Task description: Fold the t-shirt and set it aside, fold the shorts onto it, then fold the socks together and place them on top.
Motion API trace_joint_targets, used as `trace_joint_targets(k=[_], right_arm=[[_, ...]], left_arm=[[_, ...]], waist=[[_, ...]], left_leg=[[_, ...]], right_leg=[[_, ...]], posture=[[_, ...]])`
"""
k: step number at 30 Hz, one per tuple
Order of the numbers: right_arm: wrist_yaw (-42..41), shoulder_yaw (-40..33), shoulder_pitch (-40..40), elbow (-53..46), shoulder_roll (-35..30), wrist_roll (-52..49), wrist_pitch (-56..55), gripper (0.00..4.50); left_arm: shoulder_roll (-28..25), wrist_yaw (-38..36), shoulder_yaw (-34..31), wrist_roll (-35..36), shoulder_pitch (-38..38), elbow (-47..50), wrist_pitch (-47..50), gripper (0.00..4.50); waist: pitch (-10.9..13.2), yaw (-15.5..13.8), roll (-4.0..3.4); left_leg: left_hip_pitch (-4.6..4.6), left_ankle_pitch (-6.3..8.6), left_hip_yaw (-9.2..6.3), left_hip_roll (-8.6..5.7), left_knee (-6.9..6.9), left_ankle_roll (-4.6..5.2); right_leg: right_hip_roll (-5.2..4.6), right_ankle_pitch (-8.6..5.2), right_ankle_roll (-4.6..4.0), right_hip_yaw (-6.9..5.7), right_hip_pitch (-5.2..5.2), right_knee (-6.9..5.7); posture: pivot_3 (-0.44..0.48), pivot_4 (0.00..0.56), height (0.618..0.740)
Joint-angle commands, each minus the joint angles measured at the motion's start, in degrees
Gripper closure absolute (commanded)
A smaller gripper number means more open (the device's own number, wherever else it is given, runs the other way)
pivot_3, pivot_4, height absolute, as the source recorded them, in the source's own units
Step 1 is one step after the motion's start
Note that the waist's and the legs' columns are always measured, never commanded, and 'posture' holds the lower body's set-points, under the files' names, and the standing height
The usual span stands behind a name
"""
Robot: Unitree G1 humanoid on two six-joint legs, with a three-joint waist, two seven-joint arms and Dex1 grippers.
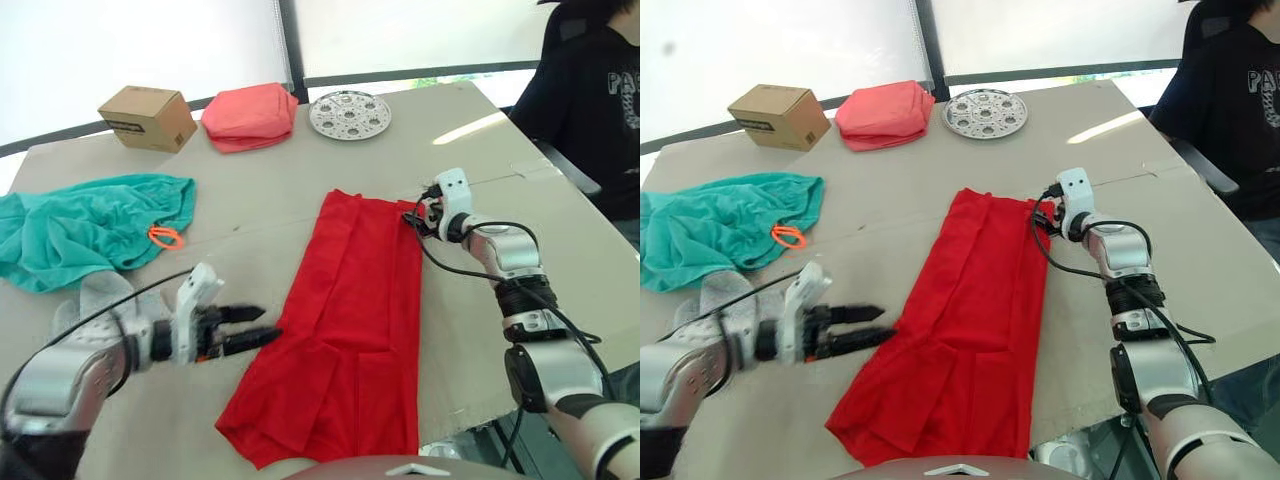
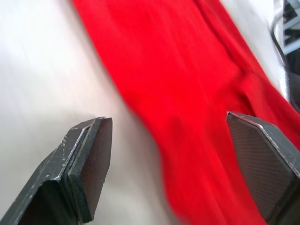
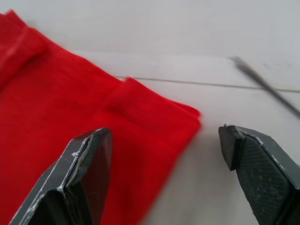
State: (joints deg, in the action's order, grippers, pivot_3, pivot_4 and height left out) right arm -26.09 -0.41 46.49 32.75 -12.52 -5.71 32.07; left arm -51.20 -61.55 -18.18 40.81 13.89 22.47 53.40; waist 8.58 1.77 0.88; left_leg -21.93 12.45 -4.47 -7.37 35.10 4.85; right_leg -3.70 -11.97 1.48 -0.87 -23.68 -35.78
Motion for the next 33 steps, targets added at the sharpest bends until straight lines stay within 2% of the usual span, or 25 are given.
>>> trace_joint_targets(k=[1,4,5,8,9,10,12,15,16,23,28,31,33], right_arm=[[-1.1,0.3,1.9,1.7,0.7,-0.3,-2.6,0.92],[-1.7,0.9,1.5,2.5,1.2,-0.1,-2.7,1.84],[-1.8,1.0,1.5,2.6,1.2,0.0,-2.8,2.49],[-2.0,2.0,1.0,3.3,1.1,0.9,-3.1,3.87],[-2.1,2.4,1.0,3.4,1.0,1.2,-3.3,4.35],[-2.2,2.5,1.1,3.7,0.9,1.3,-3.4,4.50],[-2.4,2.6,1.7,4.5,0.9,1.4,-4.0,4.50],[-3.0,4.0,4.6,8.4,1.1,3.2,-7.5,4.50],[-3.3,4.7,6.1,10.6,1.4,3.8,-9.2,4.50],[-2.0,6.5,20.3,31.0,8.5,7.8,-22.7,4.50],[1.6,6.6,26.8,39.2,12.2,10.6,-28.1,4.50],[1.7,6.8,28.7,41.5,12.5,12.1,-29.6,4.50],[1.9,5.6,29.2,42.2,12.0,11.8,-29.9,3.73]], left_arm=[[-0.6,0.0,-1.8,2.0,4.3,5.6,0.4,0.28],[0.8,2.5,0.4,1.9,6.8,8.1,0.7,0.25],[1.1,3.3,1.1,1.6,7.0,8.4,0.7,0.25],[3.3,7.3,4.4,-1.0,6.7,7.9,-0.6,1.01],[4.0,8.3,5.1,-1.2,6.8,7.9,-0.8,1.42],[4.7,8.9,5.6,-1.1,7.2,8.3,-0.9,1.89],[7.3,11.1,5.0,0.1,7.7,8.6,-1.0,2.74],[11.3,14.3,2.7,1.8,9.6,9.5,-1.4,4.32],[13.1,15.8,1.8,2.5,10.3,10.2,-1.5,4.47],[26.3,28.8,-0.1,7.8,18.1,19.0,-2.0,4.47],[32.7,35.6,-0.6,9.4,23.8,24.2,-4.2,4.47],[35.9,39.0,1.6,8.1,26.4,27.2,-6.7,4.47],[36.5,39.3,2.9,9.0,27.7,27.9,-7.0,4.50]], waist=[[0.0,-0.6,-0.01],[0.0,-1.1,0.01],[0.0,-1.1,-0.01],[-0.1,-1.1,-0.10],[-0.1,-1.1,-0.13],[-0.2,-1.1,-0.14],[-0.2,-1.1,-0.18],[-0.3,-0.9,-0.16],[-0.2,-0.8,-0.18],[-0.2,-0.8,-0.17],[-0.2,-1.1,-0.19],[0.0,-1.1,-0.15],[0.0,-1.1,-0.14]], left_leg=[[0.01,-0.01,0.00,0.00,0.00,-0.01],[0.02,-0.02,0.00,0.00,0.01,-0.02],[0.02,-0.02,0.00,0.00,0.01,-0.03],[0.04,-0.02,0.01,0.00,0.01,-0.03],[0.06,-0.02,0.02,0.00,0.01,-0.03],[0.06,-0.03,0.02,0.00,0.01,-0.05],[0.07,-0.03,0.02,0.00,0.01,-0.05],[0.07,-0.02,0.03,0.00,0.01,-0.04],[0.07,-0.02,0.04,0.00,0.02,-0.04],[0.06,-0.11,0.03,0.01,-0.02,-0.18],[0.03,-0.02,-0.01,0.01,-0.02,-0.04],[0.01,0.04,0.01,0.00,0.01,0.05],[0.02,0.05,0.00,0.00,0.01,0.07]], right_leg=[[0.00,0.00,0.00,0.00,0.01,0.00],[0.00,0.00,0.00,-0.01,0.02,0.00],[0.00,0.00,-0.01,-0.01,0.03,-0.01],[0.00,0.00,-0.01,0.00,0.03,-0.02],[-0.01,0.00,0.00,0.01,0.04,-0.01],[0.00,0.00,0.00,0.01,0.04,-0.01],[0.00,0.00,0.00,0.01,0.05,-0.01],[0.00,0.01,0.01,0.01,0.05,-0.01],[0.00,0.01,0.01,0.01,0.05,-0.01],[0.02,0.01,0.01,0.01,0.02,0.00],[0.02,-0.01,-0.02,0.00,0.02,0.02],[0.02,-0.02,-0.01,0.01,0.04,0.03],[0.02,-0.02,-0.01,-0.01,0.04,0.02]], posture=[[0.000,0.150,0.740],[0.000,0.150,0.740],[0.000,0.150,0.740],[0.000,0.150,0.740],[0.000,0.150,0.740],[0.000,0.150,0.740],[0.000,0.150,0.740],[0.000,0.150,0.740],[0.000,0.150,0.740],[0.000,0.150,0.740],[0.000,0.150,0.740],[0.000,0.150,0.740],[0.000,0.150,0.740]])
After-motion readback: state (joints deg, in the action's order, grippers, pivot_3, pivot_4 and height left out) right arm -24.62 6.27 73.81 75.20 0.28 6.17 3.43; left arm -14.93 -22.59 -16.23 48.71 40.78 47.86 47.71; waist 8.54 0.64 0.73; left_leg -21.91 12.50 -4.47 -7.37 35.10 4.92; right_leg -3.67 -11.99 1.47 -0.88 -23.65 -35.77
